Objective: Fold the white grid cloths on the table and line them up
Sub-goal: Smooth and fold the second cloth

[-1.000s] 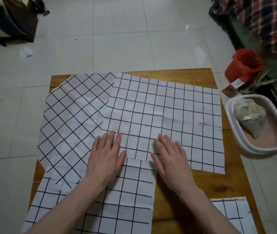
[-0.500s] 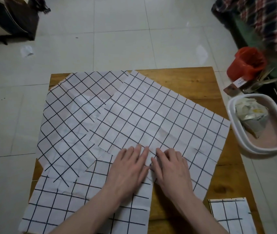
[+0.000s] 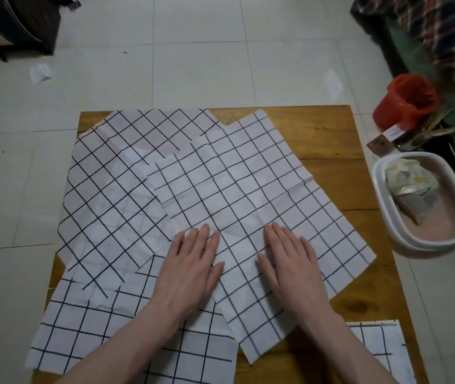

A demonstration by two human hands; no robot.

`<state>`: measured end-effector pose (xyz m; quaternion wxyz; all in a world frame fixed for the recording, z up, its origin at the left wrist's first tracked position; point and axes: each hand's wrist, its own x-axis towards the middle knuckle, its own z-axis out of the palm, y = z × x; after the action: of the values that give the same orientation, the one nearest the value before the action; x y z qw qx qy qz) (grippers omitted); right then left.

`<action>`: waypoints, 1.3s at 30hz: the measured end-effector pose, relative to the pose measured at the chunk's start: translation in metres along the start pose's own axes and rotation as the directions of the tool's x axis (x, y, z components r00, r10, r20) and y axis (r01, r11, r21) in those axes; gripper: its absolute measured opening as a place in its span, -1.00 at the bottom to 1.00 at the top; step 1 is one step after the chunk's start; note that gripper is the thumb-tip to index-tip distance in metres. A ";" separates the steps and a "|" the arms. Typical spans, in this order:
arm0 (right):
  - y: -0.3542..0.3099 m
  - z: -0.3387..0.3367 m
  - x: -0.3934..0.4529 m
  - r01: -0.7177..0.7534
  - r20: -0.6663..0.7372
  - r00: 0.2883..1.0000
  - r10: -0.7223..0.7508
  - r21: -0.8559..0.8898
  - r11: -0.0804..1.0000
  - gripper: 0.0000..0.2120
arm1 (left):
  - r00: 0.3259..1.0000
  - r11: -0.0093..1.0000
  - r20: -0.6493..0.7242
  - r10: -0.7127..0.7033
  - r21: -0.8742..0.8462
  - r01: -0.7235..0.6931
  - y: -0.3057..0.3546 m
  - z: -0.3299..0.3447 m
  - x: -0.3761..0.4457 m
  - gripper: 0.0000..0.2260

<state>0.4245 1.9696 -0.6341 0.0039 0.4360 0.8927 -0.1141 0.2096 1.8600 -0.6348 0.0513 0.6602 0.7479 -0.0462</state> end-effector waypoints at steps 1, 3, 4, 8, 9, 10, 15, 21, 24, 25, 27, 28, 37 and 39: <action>-0.004 0.001 -0.003 0.012 -0.015 1.000 -0.012 -0.007 1.000 -0.43 | 1.000 1.000 -0.001 -0.014 0.007 0.014 -0.001 -0.001 0.001 -0.42; -0.010 0.005 -0.011 0.035 -0.034 0.999 -0.036 -0.014 0.999 -0.44 | 0.999 0.999 -0.003 -0.044 0.008 0.044 -0.003 -0.001 0.002 -0.41; -0.014 0.006 -0.016 0.045 -0.037 0.998 -0.046 -0.014 0.999 -0.44 | 0.998 0.998 -0.004 -0.059 0.001 0.059 -0.004 -0.001 0.003 -0.40; -0.027 0.008 -0.034 0.077 -0.029 0.997 -0.077 -0.003 0.997 -0.45 | 0.994 0.994 -0.008 -0.106 -0.028 0.106 -0.009 0.003 0.004 -0.40; -0.029 0.008 -0.038 0.084 -0.029 0.996 -0.084 0.004 0.996 -0.45 | 0.993 0.993 -0.015 -0.114 -0.035 0.113 -0.010 0.004 0.005 -0.41; -0.030 0.008 -0.040 0.095 -0.034 0.995 -0.094 0.011 0.995 -0.46 | 0.993 0.992 -0.028 -0.119 -0.040 0.118 -0.011 0.005 0.005 -0.41; -0.015 0.003 -0.031 0.109 -0.118 0.988 -0.098 0.092 0.990 -0.55 | 0.994 0.999 -0.105 -0.038 -0.042 0.034 -0.011 0.012 0.008 -0.44; 0.030 -0.010 0.008 0.045 -0.156 0.988 -0.023 0.139 0.989 -0.55 | 0.991 0.997 -0.126 -0.039 -0.071 0.031 -0.008 0.013 0.008 -0.49; 0.045 -0.010 0.022 0.068 -0.147 0.988 -0.049 0.127 0.989 -0.64 | 0.984 0.995 -0.170 -0.044 -0.091 0.029 -0.008 0.009 0.007 -0.51; 0.049 -0.010 0.025 0.077 -0.151 0.987 -0.058 0.128 0.989 -0.68 | 0.980 0.994 -0.193 -0.044 -0.103 0.025 -0.008 0.008 0.007 -0.52; 0.054 -0.010 0.028 0.093 -0.163 0.984 -0.071 0.135 0.986 -0.76 | 0.970 0.990 -0.236 -0.054 -0.143 0.020 -0.010 0.009 0.008 -0.58; 0.055 -0.010 0.029 0.101 -0.168 0.983 -0.077 0.141 0.985 -0.79 | 0.964 0.986 -0.257 -0.065 -0.163 0.023 -0.012 0.010 0.008 -0.62; 0.063 -0.015 0.039 0.178 -0.119 0.980 -0.160 0.163 0.970 -0.89 | 0.928 0.937 -0.348 -0.132 -0.350 0.002 -0.032 0.014 0.011 -0.87; 0.063 -0.018 0.040 0.198 -0.109 0.977 -0.182 0.161 0.967 -0.90 | 0.932 0.936 -0.341 -0.121 -0.352 -0.007 -0.034 0.013 0.013 -0.89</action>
<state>0.4503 2.0418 -0.6334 -0.0861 0.3521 0.9164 -0.1697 0.1745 1.8665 -0.6494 0.0288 0.6157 0.7601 0.2057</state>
